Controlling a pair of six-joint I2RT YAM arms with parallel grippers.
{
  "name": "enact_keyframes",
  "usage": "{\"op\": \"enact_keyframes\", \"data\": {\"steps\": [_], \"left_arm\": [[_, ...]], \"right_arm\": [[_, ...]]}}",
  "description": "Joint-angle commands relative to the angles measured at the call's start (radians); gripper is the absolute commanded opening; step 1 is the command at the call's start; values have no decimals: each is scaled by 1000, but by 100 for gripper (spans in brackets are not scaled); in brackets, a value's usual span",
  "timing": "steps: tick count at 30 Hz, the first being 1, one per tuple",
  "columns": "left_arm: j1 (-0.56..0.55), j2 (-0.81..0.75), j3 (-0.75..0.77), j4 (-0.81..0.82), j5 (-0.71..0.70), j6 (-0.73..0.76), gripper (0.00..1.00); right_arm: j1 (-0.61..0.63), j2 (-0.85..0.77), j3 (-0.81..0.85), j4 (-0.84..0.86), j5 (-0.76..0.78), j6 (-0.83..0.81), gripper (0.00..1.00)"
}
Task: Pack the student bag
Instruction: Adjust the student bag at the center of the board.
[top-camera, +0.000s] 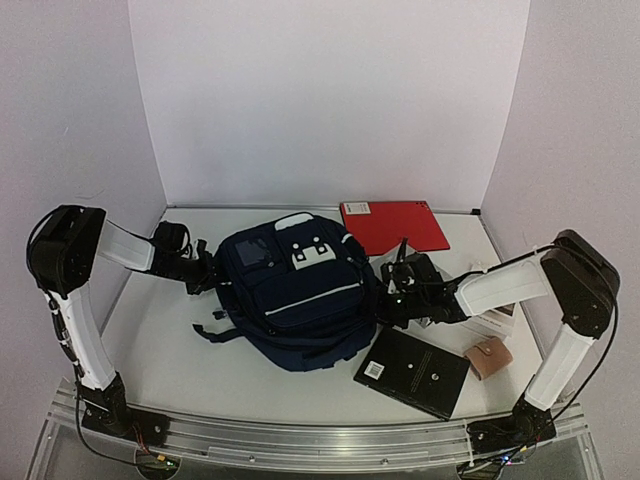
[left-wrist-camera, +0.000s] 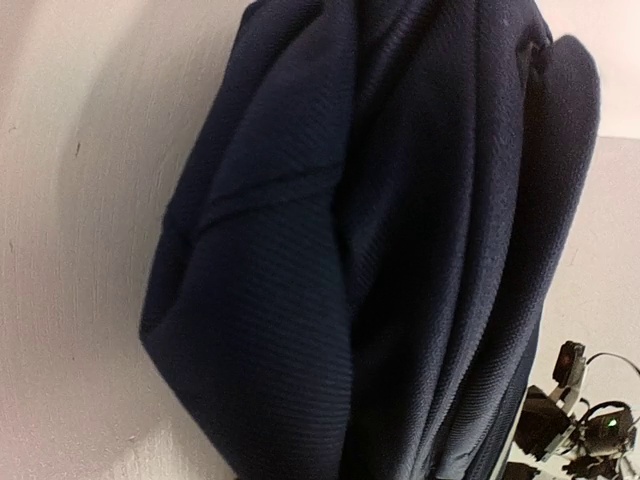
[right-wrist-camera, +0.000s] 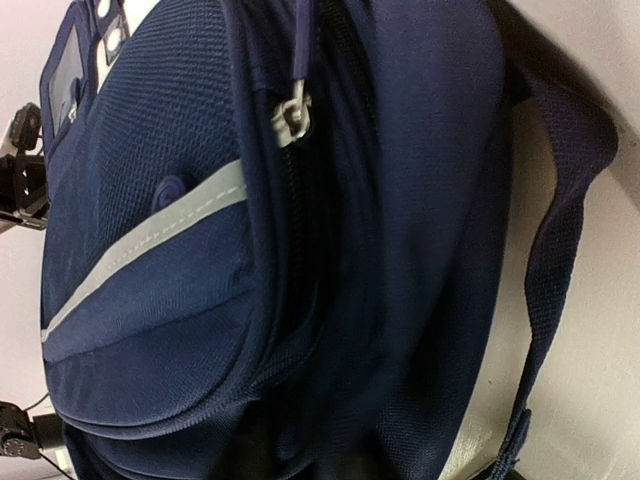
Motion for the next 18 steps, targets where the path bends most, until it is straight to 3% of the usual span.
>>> {"op": "enact_keyframes", "data": {"steps": [1, 8, 12, 16, 18], "left_arm": [[-3, -129, -37, 75, 43, -16, 0], [-88, -357, -107, -54, -10, 84, 0], [-230, -419, -130, -133, -123, 112, 0], [-306, -471, -212, -49, -201, 38, 0], [-327, -466, -252, 7, -220, -3, 4]], "right_arm": [[5, -99, 81, 42, 46, -39, 0], [-9, -217, 282, -185, 274, -214, 0], [-70, -126, 411, -224, 300, -308, 0], [-122, 10, 533, -225, 286, -427, 0], [-134, 68, 597, -248, 289, -471, 20]]}}
